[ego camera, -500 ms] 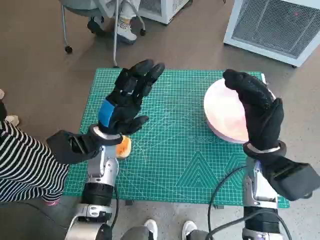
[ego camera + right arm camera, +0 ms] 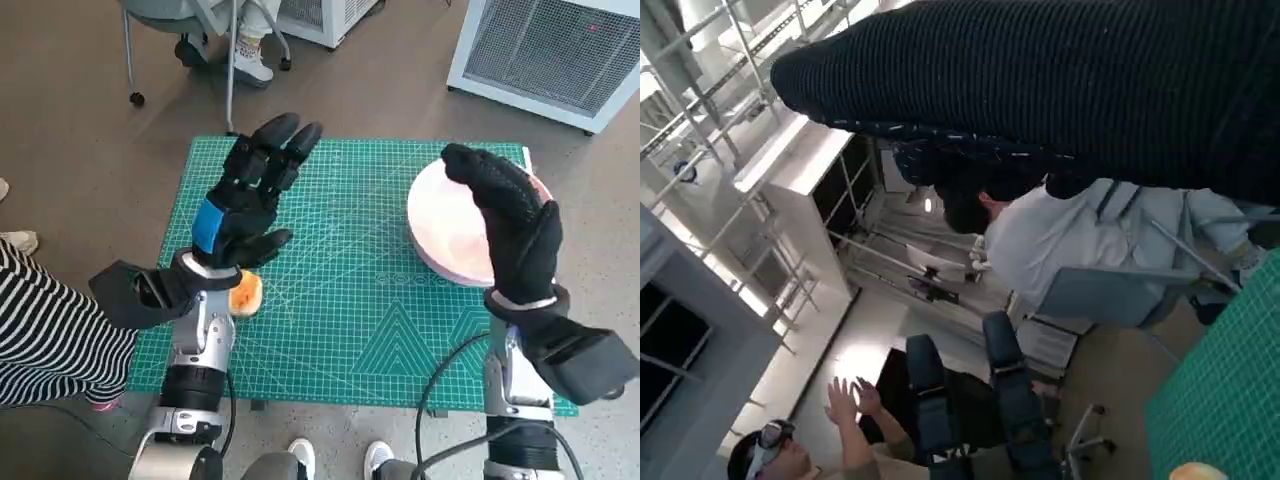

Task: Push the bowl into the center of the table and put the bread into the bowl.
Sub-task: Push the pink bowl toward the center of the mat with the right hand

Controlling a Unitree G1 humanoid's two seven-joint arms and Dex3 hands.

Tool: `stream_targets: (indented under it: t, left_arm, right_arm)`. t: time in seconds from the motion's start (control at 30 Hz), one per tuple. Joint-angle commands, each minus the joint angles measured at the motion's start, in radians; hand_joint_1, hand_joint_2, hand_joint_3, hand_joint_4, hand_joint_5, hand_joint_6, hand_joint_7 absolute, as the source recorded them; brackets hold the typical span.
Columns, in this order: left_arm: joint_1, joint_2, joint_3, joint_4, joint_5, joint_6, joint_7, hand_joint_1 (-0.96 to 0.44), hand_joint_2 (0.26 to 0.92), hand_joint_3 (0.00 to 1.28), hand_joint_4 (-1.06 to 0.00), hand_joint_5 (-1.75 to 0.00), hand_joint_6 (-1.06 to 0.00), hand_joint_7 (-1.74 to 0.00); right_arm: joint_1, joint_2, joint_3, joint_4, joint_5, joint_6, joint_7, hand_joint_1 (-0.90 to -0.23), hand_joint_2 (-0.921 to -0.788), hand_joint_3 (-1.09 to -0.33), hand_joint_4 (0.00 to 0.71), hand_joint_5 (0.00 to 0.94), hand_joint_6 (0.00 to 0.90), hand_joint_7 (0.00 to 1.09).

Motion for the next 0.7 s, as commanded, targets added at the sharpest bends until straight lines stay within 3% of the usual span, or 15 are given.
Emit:
stream_targets:
  t: [0.03, 0.7]
  left_arm:
    - [0.006, 0.006, 0.001, -0.002, 0.009, -0.016, 0.008, -0.61, 0.921, 0.3, 0.0, -0.2, 0.0, -0.47]
    - [0.029, 0.007, -0.008, -0.035, 0.006, -0.004, 0.025, -0.6, 0.921, 0.31, 0.0, -0.19, 0.0, -0.46]
  right_arm:
    - [0.019, 0.003, 0.004, 0.006, -0.001, 0.01, 0.001, -0.681, -0.921, -0.743, 0.17, 0.0, 0.091, 0.37]
    - [0.016, 0.002, 0.012, 0.006, 0.011, 0.026, 0.01, -0.681, -0.921, -0.747, 0.167, 0.0, 0.085, 0.38]
